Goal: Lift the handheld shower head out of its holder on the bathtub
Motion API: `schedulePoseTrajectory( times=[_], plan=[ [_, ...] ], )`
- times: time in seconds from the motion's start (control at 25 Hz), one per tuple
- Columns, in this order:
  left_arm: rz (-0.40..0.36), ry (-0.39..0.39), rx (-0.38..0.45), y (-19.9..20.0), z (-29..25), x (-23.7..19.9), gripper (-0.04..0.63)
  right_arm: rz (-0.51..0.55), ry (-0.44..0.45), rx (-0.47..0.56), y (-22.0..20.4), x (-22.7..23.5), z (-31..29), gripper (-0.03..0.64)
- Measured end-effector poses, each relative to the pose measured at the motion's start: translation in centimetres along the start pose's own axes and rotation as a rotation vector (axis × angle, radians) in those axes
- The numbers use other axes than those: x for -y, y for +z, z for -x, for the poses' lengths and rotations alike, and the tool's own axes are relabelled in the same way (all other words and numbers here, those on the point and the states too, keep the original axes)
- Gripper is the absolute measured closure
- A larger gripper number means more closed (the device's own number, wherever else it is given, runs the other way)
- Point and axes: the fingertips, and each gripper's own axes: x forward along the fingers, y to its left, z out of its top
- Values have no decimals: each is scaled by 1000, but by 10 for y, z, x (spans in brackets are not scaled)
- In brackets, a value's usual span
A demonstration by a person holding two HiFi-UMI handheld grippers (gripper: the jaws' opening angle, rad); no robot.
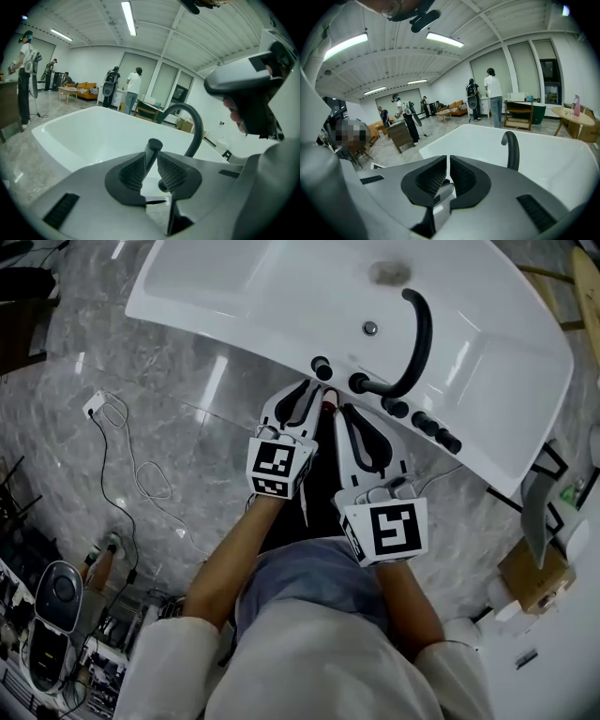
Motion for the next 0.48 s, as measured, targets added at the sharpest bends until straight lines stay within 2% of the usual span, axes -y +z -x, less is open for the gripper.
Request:
schedulePoseTrajectory(
  times=[0.28, 0.48],
  plan=[
    [57, 8, -26, -35, -41, -11, 435, -8, 9, -38, -10, 12, -4, 597],
    [54, 24, -38, -44, -59, -17, 426, -7, 8, -41, -12, 20, -8, 597]
  ],
)
